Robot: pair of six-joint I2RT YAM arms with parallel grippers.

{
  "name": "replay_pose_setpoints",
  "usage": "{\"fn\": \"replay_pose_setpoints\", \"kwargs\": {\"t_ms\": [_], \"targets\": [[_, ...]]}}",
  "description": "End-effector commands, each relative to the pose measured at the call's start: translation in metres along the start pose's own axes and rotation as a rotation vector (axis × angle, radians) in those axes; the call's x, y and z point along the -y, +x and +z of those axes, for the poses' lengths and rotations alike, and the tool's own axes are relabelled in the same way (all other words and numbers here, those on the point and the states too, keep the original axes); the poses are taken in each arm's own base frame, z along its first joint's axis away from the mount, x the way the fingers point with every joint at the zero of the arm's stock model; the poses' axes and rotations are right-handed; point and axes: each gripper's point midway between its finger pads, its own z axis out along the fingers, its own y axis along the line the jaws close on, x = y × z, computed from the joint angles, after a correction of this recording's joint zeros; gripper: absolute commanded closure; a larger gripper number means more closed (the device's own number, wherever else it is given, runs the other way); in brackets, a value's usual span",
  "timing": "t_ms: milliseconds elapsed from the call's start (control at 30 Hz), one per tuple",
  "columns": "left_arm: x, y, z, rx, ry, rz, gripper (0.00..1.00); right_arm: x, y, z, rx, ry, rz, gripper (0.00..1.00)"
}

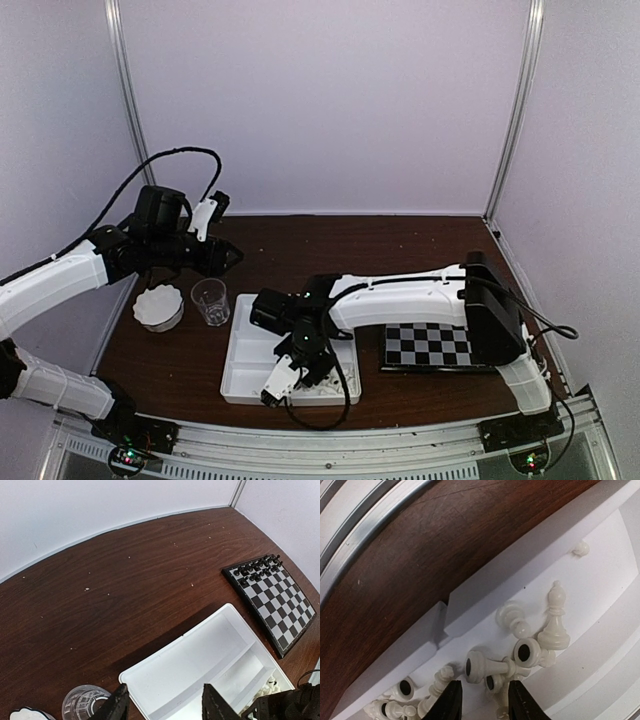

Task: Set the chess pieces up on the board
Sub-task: Pick up the rook from the storage box.

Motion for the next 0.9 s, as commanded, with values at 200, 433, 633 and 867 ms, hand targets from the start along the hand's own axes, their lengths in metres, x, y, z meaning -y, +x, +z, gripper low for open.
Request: {"fn": "replay_pose_setpoints", "kwargs": {"t_ms": [200, 433, 633, 867], "targets": [[0.003, -0.011, 0.0, 0.046, 0.028, 0.019, 0.5, 0.0, 0.017, -0.003, -0.058, 0.007, -0.007, 0.66], [0.003, -0.01, 0.0, 0.043, 0.031, 0.018, 0.5, -0.006, 0.028, -0.003, -0.076, 0.011, 0.006, 0.67], [0.002, -0.01, 0.0, 0.045, 0.028, 0.019, 0.5, -0.004, 0.027, -0.003, -0.064, 0.028, 0.032, 0.73], [0.001, -0.01, 0.0, 0.043, 0.027, 0.018, 0.5, -0.001, 0.023, -0.019, -0.035, 0.045, 0.073, 0.76]]}}
